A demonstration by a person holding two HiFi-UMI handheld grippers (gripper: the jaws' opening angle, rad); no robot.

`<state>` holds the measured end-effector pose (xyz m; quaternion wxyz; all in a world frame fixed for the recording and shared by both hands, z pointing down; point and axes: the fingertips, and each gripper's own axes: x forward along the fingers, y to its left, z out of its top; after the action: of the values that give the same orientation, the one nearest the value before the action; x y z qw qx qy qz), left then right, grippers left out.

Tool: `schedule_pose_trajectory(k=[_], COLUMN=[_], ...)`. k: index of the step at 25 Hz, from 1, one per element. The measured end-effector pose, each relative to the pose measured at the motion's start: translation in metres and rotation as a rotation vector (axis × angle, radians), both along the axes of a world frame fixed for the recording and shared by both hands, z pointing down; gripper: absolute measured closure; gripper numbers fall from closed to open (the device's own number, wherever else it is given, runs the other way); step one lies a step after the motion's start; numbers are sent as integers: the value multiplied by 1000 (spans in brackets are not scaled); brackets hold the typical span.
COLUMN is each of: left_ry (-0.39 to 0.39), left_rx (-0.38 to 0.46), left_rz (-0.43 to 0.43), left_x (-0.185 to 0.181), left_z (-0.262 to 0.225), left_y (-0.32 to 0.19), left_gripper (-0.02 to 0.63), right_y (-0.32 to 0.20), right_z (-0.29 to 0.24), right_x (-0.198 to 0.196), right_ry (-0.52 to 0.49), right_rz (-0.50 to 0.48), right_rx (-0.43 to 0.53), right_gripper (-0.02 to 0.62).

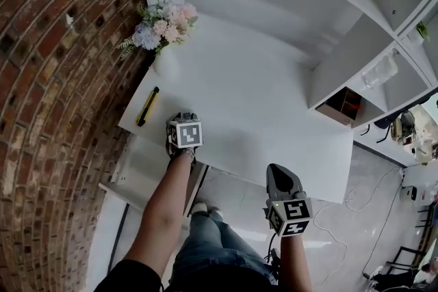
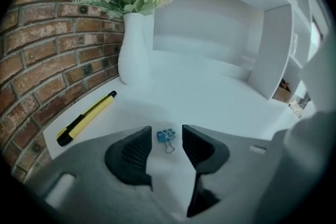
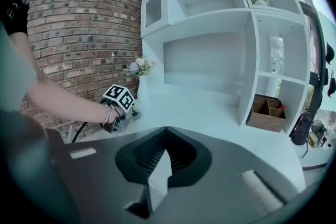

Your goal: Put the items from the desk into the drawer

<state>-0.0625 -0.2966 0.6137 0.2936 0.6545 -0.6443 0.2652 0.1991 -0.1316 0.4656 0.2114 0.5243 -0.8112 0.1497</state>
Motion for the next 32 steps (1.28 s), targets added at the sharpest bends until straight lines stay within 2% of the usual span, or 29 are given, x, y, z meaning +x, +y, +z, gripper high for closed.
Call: schedule_pose_trajectory(k=[3, 7, 8, 10, 14, 20, 24, 32], left_ry=[-7, -35, -38, -39, -42, 31, 67, 52], left_rx=[-29, -43, -40, -33, -2, 161, 251, 421], left_rz=[9, 73, 103, 151, 152, 188, 183, 186], left_x=[3, 8, 11, 16, 10, 15, 10, 2], left_z=[10, 9, 8, 6, -9, -54, -90, -155], left_y=[-9, -14, -15, -16, -5, 10, 31, 79], left_gripper=[440, 462, 495, 502, 503, 503, 503, 503], right_y=[2, 2, 3, 4, 5, 6, 7, 20], right_z=[2, 0, 0, 1, -2, -13, -22, -34], right_x=[5, 14, 15, 16, 10, -2, -9, -8], right_ry=[14, 22, 22, 23, 20, 1, -17, -71], right_rz=[9, 26, 30, 32, 13, -36, -60, -82], right_rx=[-8, -6, -6, -8, -1, 24, 50, 91], right_gripper=[588, 588, 588, 588, 588, 588, 588, 588])
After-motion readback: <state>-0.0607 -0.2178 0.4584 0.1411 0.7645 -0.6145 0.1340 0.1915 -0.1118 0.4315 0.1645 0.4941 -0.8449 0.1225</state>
